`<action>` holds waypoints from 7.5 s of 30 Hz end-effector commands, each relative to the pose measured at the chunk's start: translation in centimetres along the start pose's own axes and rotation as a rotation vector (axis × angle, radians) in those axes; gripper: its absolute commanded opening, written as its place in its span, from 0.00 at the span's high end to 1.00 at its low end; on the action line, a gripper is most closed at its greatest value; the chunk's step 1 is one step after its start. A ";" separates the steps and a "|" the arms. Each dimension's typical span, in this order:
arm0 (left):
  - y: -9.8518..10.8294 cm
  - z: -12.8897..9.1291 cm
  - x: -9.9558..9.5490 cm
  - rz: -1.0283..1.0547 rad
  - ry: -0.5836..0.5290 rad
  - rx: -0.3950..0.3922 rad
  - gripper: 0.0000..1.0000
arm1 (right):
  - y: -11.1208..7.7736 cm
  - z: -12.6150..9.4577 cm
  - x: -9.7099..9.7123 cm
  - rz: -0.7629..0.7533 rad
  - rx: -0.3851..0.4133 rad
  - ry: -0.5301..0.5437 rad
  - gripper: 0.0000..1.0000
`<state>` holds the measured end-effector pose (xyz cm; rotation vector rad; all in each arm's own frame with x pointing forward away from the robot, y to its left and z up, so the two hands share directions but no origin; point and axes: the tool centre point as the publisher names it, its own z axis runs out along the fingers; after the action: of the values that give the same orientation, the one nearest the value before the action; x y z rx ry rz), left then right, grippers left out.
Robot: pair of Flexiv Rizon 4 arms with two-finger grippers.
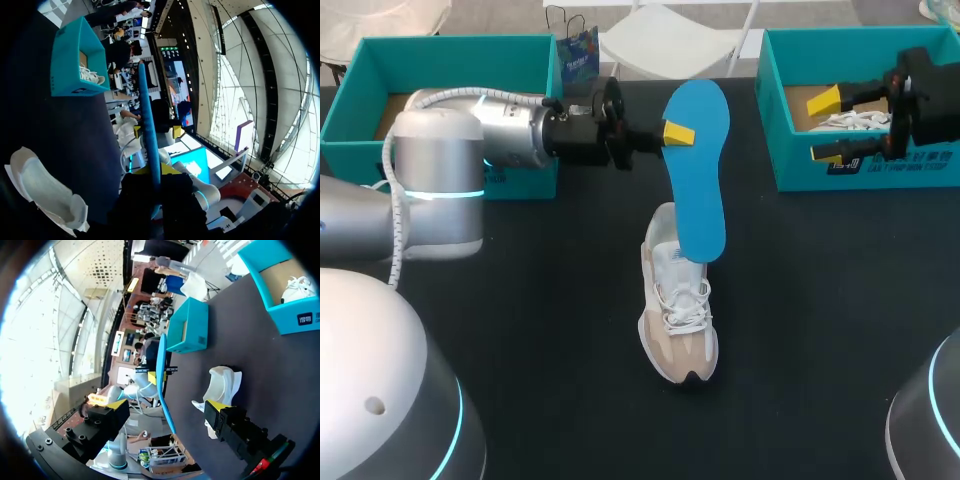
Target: Take the shoe out of the shoebox, open the shoe tongue, remove and reinsert the insole, then place the shoe into the shoebox
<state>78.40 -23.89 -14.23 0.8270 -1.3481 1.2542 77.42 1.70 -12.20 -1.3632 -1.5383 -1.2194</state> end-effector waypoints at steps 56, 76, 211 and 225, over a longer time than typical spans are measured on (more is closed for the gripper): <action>-2.9 3.1 -4.4 0.516 -0.265 0.188 1.00 | 0.2 0.2 0.0 0.001 0.002 -0.002 0.00; -3.2 2.4 -3.9 0.568 -0.241 0.136 1.00 | 0.2 0.2 0.0 0.001 0.002 -0.002 0.00; -6.8 6.7 -1.9 3.072 -0.465 -0.094 1.00 | 0.2 6.9 -0.2 -0.026 0.022 0.087 0.61; -5.4 6.8 -1.7 3.043 -0.433 -0.074 1.00 | -0.1 6.5 -0.4 -0.030 0.023 0.092 1.00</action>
<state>82.53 -31.91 -13.85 1.1387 1.0530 -1.1322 77.68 7.92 -14.43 -1.2560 -1.5087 -1.2605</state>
